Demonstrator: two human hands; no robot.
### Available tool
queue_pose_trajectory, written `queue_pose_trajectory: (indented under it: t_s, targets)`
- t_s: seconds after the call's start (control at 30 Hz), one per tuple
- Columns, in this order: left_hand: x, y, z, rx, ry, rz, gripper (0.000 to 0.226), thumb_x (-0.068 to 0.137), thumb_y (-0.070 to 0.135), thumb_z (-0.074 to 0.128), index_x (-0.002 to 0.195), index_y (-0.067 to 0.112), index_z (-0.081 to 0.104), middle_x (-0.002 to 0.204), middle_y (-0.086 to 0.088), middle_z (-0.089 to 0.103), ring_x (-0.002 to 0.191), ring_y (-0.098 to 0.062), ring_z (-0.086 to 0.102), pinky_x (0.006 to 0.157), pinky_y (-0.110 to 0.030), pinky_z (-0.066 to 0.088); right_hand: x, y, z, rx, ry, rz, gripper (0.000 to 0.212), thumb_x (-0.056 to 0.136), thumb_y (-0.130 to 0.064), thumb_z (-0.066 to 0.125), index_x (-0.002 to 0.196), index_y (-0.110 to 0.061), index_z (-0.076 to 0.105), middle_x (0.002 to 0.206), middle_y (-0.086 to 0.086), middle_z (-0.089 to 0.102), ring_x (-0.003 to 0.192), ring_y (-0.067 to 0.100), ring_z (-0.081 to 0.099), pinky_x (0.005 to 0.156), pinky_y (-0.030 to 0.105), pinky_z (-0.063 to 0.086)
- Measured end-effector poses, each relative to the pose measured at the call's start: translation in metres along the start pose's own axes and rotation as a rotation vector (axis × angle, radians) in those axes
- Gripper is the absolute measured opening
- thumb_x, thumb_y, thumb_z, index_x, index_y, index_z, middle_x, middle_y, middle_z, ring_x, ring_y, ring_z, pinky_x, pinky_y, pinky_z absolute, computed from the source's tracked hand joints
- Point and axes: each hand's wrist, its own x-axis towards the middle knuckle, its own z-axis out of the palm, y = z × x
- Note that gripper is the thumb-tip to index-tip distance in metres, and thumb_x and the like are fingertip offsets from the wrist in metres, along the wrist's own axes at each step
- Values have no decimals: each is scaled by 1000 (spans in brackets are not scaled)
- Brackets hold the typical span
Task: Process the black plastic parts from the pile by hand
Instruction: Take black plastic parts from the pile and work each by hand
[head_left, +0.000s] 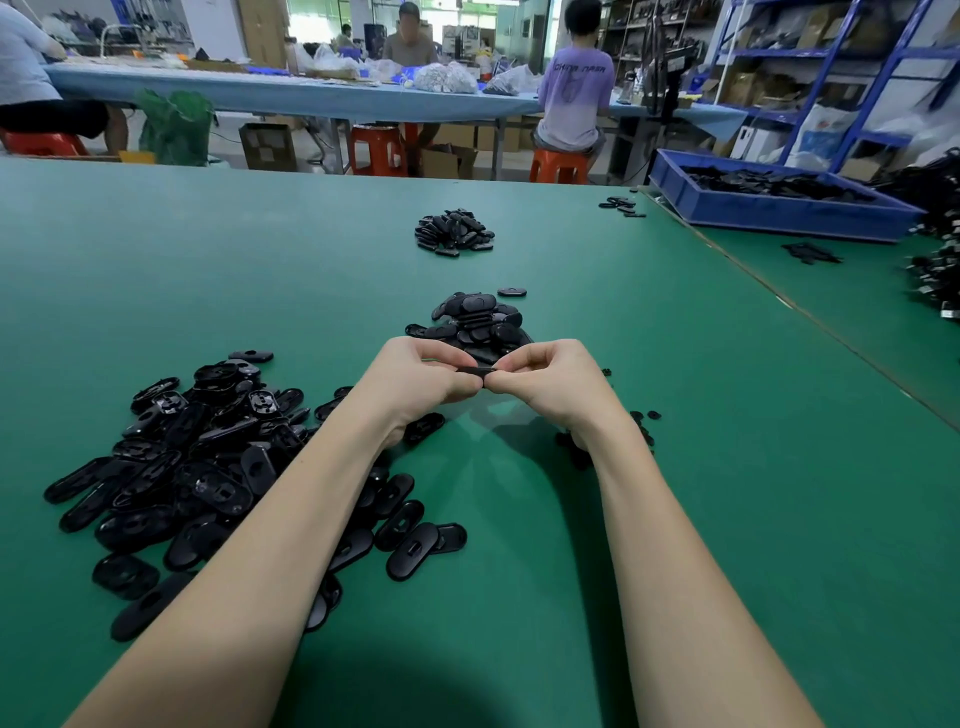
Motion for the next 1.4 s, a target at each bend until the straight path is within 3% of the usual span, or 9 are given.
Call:
queue_pose_trajectory:
  t_s: [0.2, 0.53, 0.67, 0.83, 0.93, 1.1, 1.23, 1.4]
  targets:
    - [0, -2, -1, 51, 39, 14, 19, 77, 4, 83, 81, 21, 74, 62, 10, 71, 64, -5, 67, 76, -20, 55, -2, 1, 1, 7, 41, -17, 10, 73, -28, 85, 71, -26, 76, 59, -16, 68, 52, -6, 56, 48, 7, 39]
    - [2, -4, 1, 76, 90, 0, 18, 76, 7, 83, 81, 23, 75, 76, -1, 75, 74, -14, 69, 88, -31, 57, -2, 1, 5, -19, 56, -42, 10, 72, -26, 84, 70, -24, 75, 51, -16, 63, 47, -7, 54, 46, 7, 38]
    - [0, -6, 2, 20, 37, -17, 18, 78, 2, 81, 82, 18, 74, 79, -7, 74, 75, -18, 67, 95, -39, 56, -3, 3, 5, -8, 45, -38, 8, 73, -24, 84, 72, -23, 76, 52, -15, 64, 47, -7, 54, 47, 6, 38]
    - [1, -6, 1, -90, -10, -24, 18, 78, -3, 80, 85, 13, 74, 81, -10, 74, 80, -20, 69, 98, -37, 56, -4, 2, 3, 37, 61, -36, 8, 73, -24, 84, 72, -23, 76, 58, -13, 69, 49, -7, 56, 46, 7, 39]
    - [2, -6, 0, -80, -9, -10, 18, 78, -3, 80, 85, 13, 74, 82, -10, 73, 81, -19, 69, 93, -33, 57, -3, 2, 4, 34, 67, -47, 8, 73, -24, 84, 73, -23, 76, 58, -13, 69, 49, -7, 56, 47, 7, 39]
    - [4, -8, 3, 3, 55, 16, 19, 78, 3, 82, 82, 20, 73, 76, 1, 73, 67, -9, 65, 72, -20, 54, -4, 2, 8, 12, 81, -64, 9, 73, -23, 83, 70, -23, 75, 56, -12, 68, 48, -7, 56, 48, 6, 40]
    - [6, -11, 3, 56, 84, 76, 18, 78, 10, 83, 86, 23, 73, 75, 7, 74, 73, -10, 67, 70, -22, 50, -4, 0, 7, 25, 97, -61, 11, 74, -24, 84, 70, -24, 74, 58, -12, 69, 48, -7, 57, 48, 7, 40]
    - [8, -5, -6, 211, 48, 254, 17, 78, 15, 82, 86, 28, 74, 77, 14, 76, 73, -5, 70, 71, -19, 48, -5, 0, 1, 257, 51, 32, 10, 79, -21, 84, 85, -21, 76, 47, -19, 56, 41, -3, 47, 44, 10, 34]
